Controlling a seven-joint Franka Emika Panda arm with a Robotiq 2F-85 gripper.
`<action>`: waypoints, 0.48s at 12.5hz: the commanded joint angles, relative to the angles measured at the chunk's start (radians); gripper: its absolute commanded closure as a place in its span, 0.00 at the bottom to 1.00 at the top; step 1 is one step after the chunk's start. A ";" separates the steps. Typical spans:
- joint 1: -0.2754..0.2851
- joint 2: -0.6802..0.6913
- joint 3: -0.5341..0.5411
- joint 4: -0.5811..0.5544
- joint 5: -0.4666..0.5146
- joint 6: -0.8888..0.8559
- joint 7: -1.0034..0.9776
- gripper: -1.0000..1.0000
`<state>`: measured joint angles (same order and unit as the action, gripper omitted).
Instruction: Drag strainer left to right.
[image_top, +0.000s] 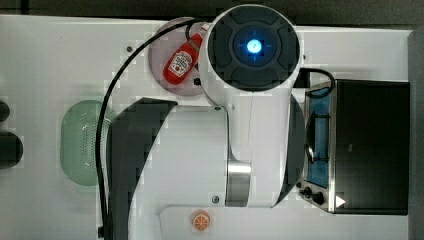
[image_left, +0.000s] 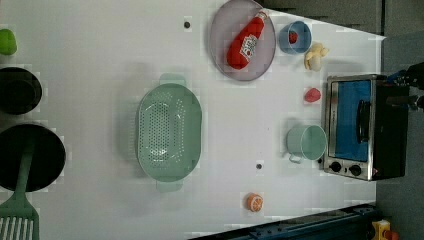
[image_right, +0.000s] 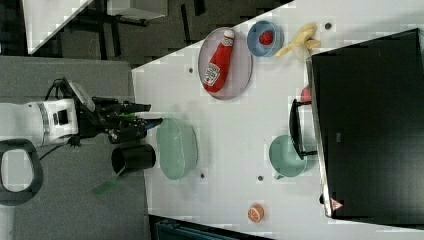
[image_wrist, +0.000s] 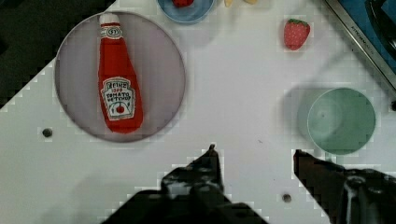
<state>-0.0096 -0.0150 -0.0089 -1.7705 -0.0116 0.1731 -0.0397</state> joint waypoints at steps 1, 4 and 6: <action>-0.017 -0.223 -0.027 -0.023 -0.013 -0.176 0.162 0.20; 0.003 -0.221 0.013 -0.023 0.014 -0.166 0.162 0.00; 0.031 -0.212 0.085 -0.024 0.045 -0.166 0.169 0.00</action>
<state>-0.0628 -0.2891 0.0215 -1.8066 0.0037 0.0175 0.0869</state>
